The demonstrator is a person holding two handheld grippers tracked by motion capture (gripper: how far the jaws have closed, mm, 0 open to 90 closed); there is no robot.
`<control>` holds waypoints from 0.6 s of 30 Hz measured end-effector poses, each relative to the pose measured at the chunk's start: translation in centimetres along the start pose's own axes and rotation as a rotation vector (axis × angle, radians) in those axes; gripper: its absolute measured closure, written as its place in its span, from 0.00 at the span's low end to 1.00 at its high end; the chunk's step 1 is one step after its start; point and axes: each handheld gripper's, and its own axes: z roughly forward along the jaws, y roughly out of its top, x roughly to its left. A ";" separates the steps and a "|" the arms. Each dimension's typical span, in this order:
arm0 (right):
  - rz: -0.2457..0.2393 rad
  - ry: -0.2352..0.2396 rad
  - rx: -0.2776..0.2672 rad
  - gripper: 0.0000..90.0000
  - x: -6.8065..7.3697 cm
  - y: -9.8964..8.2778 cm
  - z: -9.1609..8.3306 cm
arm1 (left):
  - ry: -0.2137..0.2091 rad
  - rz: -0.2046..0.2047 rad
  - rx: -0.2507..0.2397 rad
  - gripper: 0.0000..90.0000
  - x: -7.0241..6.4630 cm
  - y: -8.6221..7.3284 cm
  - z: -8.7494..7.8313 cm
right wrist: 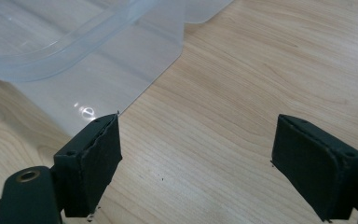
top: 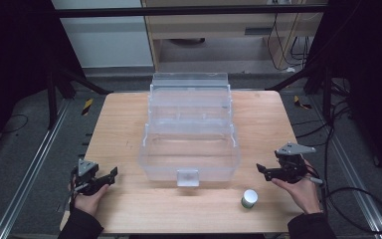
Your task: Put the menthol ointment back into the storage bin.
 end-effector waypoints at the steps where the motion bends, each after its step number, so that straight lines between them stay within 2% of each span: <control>1: -0.007 0.005 0.008 0.17 0.0 0.2 -0.2 | -0.001 -0.001 0.000 0.24 0.0 0.0 0.0; 6: -0.025 0.040 0.019 0.15 0.2 1.2 -1.2 | 0.000 -0.001 0.000 0.24 0.0 0.0 0.0; 11: -0.080 0.068 0.050 0.15 0.6 2.3 -1.8 | -0.001 -0.001 0.000 0.24 0.0 0.0 0.0; 18: -0.156 0.081 0.089 0.14 1.3 3.3 -2.2 | -0.002 -0.001 0.000 0.24 0.0 0.0 0.0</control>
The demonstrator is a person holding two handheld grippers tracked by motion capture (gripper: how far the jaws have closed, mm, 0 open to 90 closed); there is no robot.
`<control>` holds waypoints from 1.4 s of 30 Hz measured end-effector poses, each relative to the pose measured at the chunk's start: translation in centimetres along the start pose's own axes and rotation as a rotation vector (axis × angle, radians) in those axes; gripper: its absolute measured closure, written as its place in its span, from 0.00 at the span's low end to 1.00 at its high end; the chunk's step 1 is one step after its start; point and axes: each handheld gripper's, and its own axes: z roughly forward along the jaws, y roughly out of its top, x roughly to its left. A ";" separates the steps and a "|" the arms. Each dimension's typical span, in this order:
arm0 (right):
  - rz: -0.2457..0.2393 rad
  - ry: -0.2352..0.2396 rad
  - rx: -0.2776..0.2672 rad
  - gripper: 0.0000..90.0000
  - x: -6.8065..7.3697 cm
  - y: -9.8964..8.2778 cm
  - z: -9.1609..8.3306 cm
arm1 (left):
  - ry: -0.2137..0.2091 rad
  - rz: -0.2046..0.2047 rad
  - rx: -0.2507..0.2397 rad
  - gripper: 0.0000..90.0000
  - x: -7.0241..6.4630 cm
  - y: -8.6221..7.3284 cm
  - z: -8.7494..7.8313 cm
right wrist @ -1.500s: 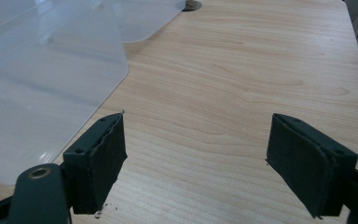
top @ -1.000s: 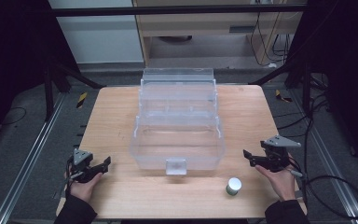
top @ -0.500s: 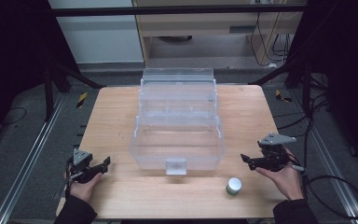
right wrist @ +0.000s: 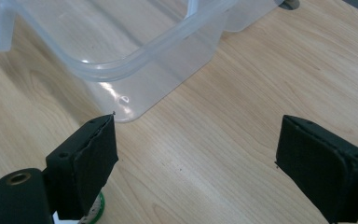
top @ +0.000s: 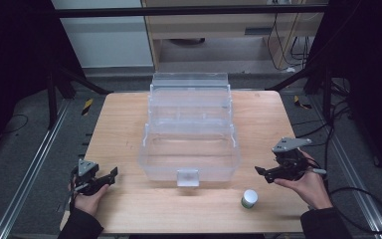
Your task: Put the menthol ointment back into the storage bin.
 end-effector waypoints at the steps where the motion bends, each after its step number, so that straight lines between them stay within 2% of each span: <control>1: -0.010 0.006 0.011 0.13 0.1 0.1 0.0 | 0.000 0.001 0.000 0.24 0.0 0.0 0.0; 3: -0.035 0.019 0.031 0.13 0.3 0.3 -0.1 | 0.001 0.003 0.000 0.24 0.0 0.0 0.0; 10: -0.074 0.062 0.098 0.12 1.0 0.8 -0.1 | 0.001 0.001 0.001 0.24 0.0 0.0 0.0; 18: -0.172 0.104 0.171 0.13 2.0 1.4 0.0 | 0.000 0.001 0.003 0.24 0.0 0.0 0.0; 28: -0.232 0.157 0.228 0.13 2.9 2.1 0.0 | 0.000 -0.001 0.003 0.24 0.0 0.0 0.0; 29: -0.251 0.160 0.240 0.12 3.0 2.2 0.0 | -0.001 -0.001 0.003 0.24 0.0 0.0 0.0; 42: -0.308 0.215 0.341 0.13 4.0 2.1 0.8 | -0.001 -0.001 0.004 0.24 0.0 0.0 0.0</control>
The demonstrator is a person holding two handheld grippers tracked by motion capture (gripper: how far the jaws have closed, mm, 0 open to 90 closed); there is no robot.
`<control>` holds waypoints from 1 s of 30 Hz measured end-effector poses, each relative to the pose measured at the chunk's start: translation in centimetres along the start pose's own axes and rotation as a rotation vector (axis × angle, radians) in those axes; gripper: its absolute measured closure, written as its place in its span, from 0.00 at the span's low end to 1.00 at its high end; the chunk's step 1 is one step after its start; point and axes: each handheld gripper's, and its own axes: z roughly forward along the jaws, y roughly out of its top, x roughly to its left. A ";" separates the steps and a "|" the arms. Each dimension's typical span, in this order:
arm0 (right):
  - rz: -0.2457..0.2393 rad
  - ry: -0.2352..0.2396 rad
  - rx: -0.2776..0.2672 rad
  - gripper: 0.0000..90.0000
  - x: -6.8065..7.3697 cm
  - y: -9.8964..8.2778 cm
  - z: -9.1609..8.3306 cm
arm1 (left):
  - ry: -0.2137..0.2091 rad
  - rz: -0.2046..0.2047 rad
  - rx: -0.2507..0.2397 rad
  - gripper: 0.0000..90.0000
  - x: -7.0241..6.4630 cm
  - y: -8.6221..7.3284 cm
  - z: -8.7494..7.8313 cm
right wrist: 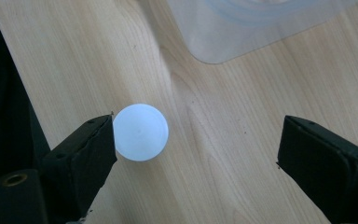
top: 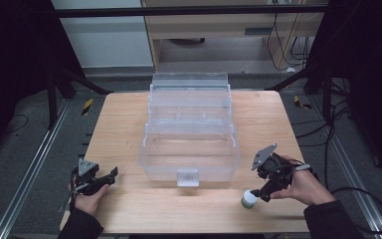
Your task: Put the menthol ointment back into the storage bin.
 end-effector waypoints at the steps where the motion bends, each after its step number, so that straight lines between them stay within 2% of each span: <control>1: -0.012 0.007 0.006 0.13 0.0 0.0 0.1 | 0.000 0.000 0.000 0.24 0.0 0.0 0.0; 7: -0.038 0.024 0.040 0.15 0.4 0.2 0.6 | 0.000 0.001 0.000 0.24 0.0 0.0 0.0; 9: -0.063 0.035 0.050 0.16 0.5 0.3 0.8 | 0.000 0.001 0.000 0.24 0.0 0.0 0.0; 21: -0.137 0.071 0.104 0.26 1.3 0.3 1.8 | 0.000 0.003 0.001 0.24 0.0 0.0 0.0; 30: -0.163 0.095 0.121 0.33 1.5 -0.1 2.5 | 0.001 0.004 0.002 0.24 0.0 0.0 0.0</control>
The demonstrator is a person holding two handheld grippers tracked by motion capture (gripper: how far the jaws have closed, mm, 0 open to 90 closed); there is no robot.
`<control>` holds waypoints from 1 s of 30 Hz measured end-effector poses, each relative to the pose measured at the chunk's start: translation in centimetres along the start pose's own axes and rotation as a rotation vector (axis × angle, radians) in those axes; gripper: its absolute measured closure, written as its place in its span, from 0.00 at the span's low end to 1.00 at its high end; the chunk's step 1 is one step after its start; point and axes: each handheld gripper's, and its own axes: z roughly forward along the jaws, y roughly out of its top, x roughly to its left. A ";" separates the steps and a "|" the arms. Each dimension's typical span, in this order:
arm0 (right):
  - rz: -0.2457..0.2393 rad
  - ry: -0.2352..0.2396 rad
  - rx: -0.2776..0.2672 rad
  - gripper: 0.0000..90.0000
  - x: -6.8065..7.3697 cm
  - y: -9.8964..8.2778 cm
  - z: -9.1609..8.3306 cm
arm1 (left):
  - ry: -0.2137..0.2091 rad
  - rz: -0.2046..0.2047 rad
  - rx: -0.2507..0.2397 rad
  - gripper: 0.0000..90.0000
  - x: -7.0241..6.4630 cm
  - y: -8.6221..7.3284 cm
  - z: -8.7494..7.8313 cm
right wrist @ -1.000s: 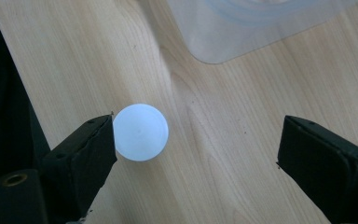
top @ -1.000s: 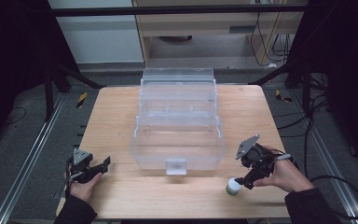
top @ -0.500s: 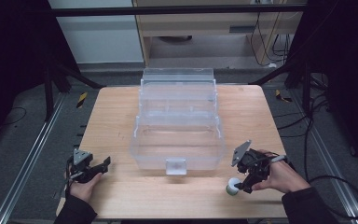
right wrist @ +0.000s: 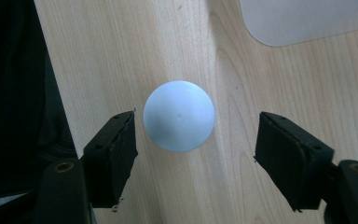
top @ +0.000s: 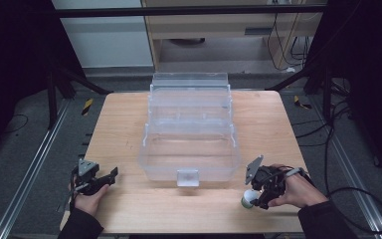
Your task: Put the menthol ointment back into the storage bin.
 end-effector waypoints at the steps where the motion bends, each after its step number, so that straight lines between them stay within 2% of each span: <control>1: -0.007 0.000 0.004 0.34 0.0 0.0 0.1 | 0.000 0.001 0.000 0.24 0.0 0.0 0.0; 3: -0.023 0.004 0.004 0.35 0.0 0.0 0.1 | 0.000 0.001 0.000 0.24 0.0 0.0 0.0; 5: -0.016 0.012 0.011 0.36 0.1 0.1 0.2 | 0.001 0.001 0.001 0.25 0.0 0.0 0.0; 6: -0.037 0.008 0.010 0.37 0.1 0.1 0.3 | -0.001 -0.001 0.000 0.25 0.0 0.0 0.0; 7: -0.027 0.016 0.022 0.38 0.2 0.2 0.3 | -0.001 -0.001 0.000 0.25 0.0 0.0 0.0; 12: -0.050 0.027 0.036 0.40 0.2 0.4 0.7 | -0.002 -0.001 0.000 0.25 0.0 0.0 0.0; 23: -0.066 0.056 0.085 0.45 0.4 1.0 1.6 | -0.001 -0.002 0.000 0.25 0.0 0.0 0.0; 25: -0.083 0.062 0.091 0.47 0.3 1.0 1.8 | -0.001 -0.002 0.000 0.25 0.0 0.0 0.0; 30: -0.082 0.069 0.108 0.48 0.3 1.2 2.0 | 0.000 0.000 0.000 0.25 0.0 0.0 0.0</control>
